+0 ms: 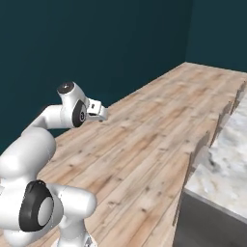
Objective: Four empty soda cans are scattered around the kitchen. Gather all the cans and cluster them next to the stove for recycling.
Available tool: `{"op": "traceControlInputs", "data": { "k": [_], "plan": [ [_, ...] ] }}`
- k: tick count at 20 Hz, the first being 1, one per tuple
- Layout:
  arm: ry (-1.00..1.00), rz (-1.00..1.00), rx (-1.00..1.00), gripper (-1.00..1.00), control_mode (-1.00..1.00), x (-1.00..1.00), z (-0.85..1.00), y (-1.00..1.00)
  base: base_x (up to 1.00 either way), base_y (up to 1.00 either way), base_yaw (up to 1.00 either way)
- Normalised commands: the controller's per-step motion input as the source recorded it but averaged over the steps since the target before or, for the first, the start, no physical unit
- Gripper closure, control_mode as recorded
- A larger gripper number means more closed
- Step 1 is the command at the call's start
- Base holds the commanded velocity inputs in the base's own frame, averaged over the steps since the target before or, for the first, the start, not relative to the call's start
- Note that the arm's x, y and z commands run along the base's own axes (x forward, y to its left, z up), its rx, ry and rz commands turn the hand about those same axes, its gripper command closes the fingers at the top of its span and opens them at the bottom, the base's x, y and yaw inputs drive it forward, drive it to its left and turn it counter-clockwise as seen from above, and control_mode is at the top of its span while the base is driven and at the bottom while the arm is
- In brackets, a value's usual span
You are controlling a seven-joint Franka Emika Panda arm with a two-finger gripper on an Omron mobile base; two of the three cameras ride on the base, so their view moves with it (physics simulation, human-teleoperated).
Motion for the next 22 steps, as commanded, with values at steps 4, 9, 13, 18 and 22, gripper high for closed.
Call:
{"op": "traceControlInputs", "data": {
  "k": [4,9,13,18,22],
  "plan": [
    [0.00,0.00,0.00,-1.00,1.00,0.00,0.00,0.00,0.37,0.28,-0.28],
    [0.00,0.00,0.00,-1.00,1.00,0.00,0.00,0.00,0.38,0.29,-0.28],
    [0.00,0.00,0.00,-1.00,1.00,0.00,0.00,0.00,0.38,0.27,-0.27],
    [0.00,0.00,0.00,-1.00,1.00,0.00,0.00,0.00,0.35,0.44,-0.16],
    [0.00,0.00,0.00,-1.00,1.00,0.00,0.00,0.00,0.34,0.46,-0.17]
  ]
}}
